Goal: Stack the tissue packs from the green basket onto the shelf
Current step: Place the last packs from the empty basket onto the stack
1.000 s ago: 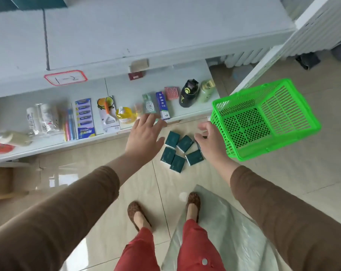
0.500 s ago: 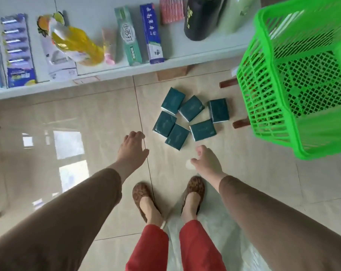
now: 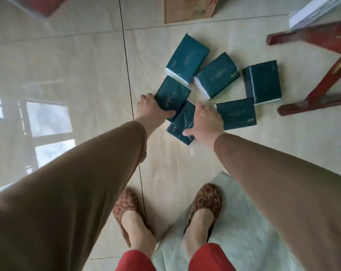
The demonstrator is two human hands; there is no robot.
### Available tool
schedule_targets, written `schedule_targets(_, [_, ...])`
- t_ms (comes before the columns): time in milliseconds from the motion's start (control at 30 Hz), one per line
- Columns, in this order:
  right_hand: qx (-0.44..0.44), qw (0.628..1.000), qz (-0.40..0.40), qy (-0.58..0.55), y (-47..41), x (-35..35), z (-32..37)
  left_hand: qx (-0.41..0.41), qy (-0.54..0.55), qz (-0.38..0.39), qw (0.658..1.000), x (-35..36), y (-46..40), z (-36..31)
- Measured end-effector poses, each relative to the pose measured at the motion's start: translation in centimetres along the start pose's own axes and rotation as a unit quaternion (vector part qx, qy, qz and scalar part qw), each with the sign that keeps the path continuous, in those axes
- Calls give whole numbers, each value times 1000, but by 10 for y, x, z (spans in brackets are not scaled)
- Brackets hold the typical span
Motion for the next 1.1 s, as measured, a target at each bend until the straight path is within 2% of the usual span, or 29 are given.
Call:
schedule_targets(67, [33,999,27,-30,-6,7,-7,-15,10,5,1000,6,-5,1])
schedule_targets(167, [93,978,100,-158,8,5,-17,-22,41,27,999,-8,12,8])
schedule_targets(267, [117,963,59,-234,55,-22,-12,-1,9,14,1000,-52,54,18])
schedule_targets(400, [129,909,-11,-397,149,-94,28,11,95,15,995,-145,139,23])
schedule_targets(567, [63,885,-116,-446,280,-250,105,52,193,-36,979,-310,264,14])
schedule_targets(700, [-2,869,-224,-442,373,-398,164,103,259,-111,954,-454,368,-3])
schedule_targets(800, [-67,838,-299,-453,426,-496,201,143,265,-175,937,-549,431,-14])
schedule_targets(1000, [-172,782,-335,-496,470,-628,261,211,263,-246,909,-685,491,-36])
schedule_targets(1100, [-188,766,-338,-514,459,-670,278,231,245,-272,901,-738,489,-50])
Point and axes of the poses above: each hand's wrist, its own y-axis away from the middle knuckle, its own x-axis out of the palm, z = x × y, the point moved 4 cm from there along -y, towards the middle knuckle, and after that the axes turned 8 degrees about -y, right-handed, at the moved point
